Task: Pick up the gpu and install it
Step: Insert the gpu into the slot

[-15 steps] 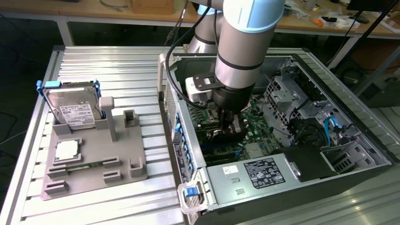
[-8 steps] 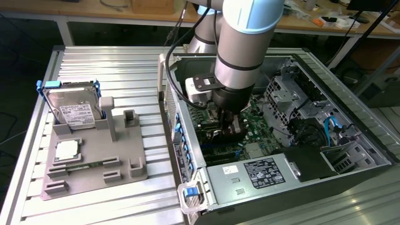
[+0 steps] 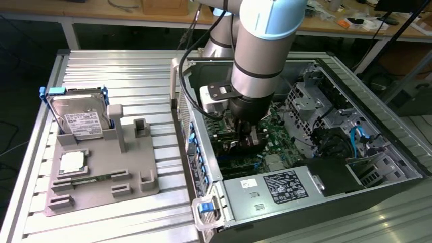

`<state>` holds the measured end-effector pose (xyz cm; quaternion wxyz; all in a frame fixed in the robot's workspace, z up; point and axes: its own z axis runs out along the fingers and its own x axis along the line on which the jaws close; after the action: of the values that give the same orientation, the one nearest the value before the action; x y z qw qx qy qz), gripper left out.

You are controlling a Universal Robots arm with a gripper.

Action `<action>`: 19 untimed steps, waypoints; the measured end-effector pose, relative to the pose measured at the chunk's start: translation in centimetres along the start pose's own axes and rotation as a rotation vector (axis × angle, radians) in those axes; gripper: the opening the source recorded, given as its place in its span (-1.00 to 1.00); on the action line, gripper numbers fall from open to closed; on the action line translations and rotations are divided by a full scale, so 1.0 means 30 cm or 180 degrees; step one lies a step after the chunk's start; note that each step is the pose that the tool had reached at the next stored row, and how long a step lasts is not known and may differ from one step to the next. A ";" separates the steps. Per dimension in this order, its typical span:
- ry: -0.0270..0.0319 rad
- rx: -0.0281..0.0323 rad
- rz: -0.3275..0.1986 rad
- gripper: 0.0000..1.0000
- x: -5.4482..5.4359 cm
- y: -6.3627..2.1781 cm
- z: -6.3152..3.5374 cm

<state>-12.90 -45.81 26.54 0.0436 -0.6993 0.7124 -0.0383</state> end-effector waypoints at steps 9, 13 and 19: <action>0.0000 0.0000 0.0000 -0.47 0.000 0.000 0.000; 0.0001 0.0000 0.0000 -0.47 0.000 0.000 0.002; 0.0001 0.0000 0.0000 -0.47 0.000 0.001 0.006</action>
<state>-12.90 -45.82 26.35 0.0434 -0.6994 0.7124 -0.0383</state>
